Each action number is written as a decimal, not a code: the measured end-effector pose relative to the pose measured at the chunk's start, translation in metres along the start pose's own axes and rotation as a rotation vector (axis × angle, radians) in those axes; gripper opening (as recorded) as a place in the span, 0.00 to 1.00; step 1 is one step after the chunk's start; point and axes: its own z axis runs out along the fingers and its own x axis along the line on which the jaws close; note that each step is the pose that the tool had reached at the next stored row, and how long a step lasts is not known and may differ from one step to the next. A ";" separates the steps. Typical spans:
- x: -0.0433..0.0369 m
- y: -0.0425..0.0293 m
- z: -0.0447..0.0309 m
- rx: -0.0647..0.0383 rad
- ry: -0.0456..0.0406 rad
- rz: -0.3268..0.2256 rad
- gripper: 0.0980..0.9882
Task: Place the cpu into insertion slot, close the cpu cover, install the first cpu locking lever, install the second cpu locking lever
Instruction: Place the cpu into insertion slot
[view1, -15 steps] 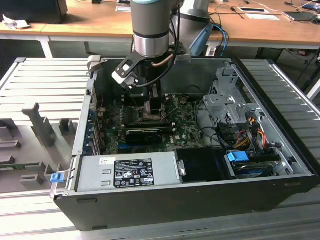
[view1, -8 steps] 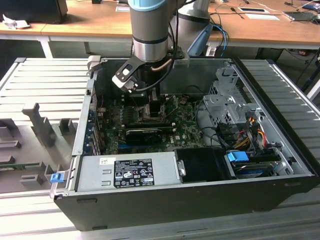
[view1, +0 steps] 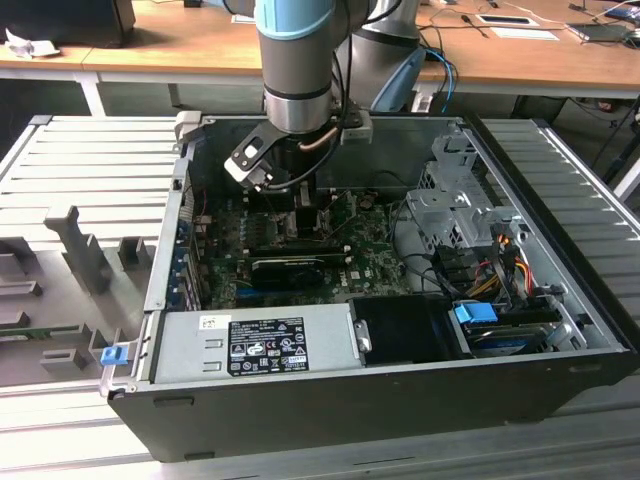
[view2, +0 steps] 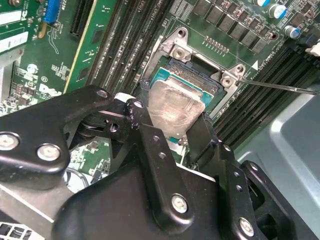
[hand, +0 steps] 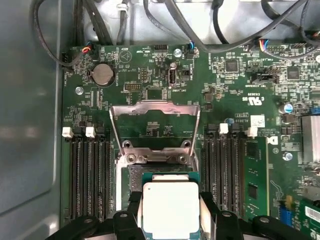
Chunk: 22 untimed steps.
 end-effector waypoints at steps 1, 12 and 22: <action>0.0001 -0.0001 0.0007 0.000 0.0000 0.000 0.50; 0.0098 -0.0020 0.0143 0.000 -0.0005 0.001 0.50; 0.0123 -0.0028 0.0209 0.000 -0.0006 0.002 0.50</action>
